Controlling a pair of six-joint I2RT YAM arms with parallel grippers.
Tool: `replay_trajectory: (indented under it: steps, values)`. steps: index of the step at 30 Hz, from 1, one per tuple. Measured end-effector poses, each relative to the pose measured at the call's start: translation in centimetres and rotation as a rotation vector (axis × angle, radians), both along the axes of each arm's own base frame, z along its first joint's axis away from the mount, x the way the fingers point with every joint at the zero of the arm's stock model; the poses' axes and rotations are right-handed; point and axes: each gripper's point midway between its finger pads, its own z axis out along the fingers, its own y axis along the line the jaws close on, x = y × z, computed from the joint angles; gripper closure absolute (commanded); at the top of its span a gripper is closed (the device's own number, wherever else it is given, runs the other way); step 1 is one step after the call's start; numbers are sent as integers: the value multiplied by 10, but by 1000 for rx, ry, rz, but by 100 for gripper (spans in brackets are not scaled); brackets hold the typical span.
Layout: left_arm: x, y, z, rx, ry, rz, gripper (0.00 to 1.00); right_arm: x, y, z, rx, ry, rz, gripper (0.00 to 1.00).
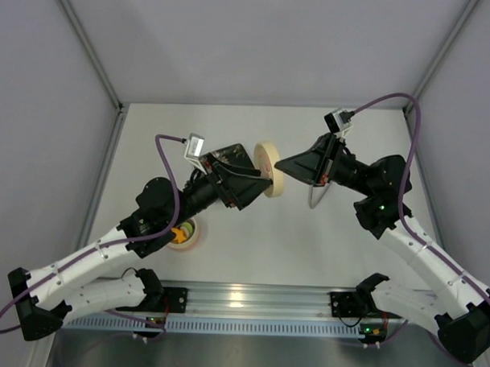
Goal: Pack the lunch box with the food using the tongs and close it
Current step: Pick up the box lid from the center of the board.
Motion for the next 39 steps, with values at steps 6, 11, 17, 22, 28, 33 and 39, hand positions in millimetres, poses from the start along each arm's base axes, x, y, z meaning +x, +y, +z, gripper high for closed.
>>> replay_trajectory:
  steps: [6,11,17,22,28,33,39]
  values:
    - [0,0,1,-3,-2,0,24,0,0,-2,-2,2,2,100]
    - [1,-2,-2,4,1,0,26,0,0,-1,2,5,4,100]
    - [3,-5,-5,14,6,1,27,-1,-1,0,7,6,8,100]
    - [3,-5,-4,10,4,0,28,-3,-1,2,16,1,14,100]
    - [2,-6,-1,-3,-3,-10,36,-3,-2,4,23,-1,16,100]
    - [2,-6,0,-5,-2,-10,45,-2,-1,4,23,0,16,100]
    - [2,-6,0,-5,-1,-10,57,-2,-1,4,24,-2,16,100]
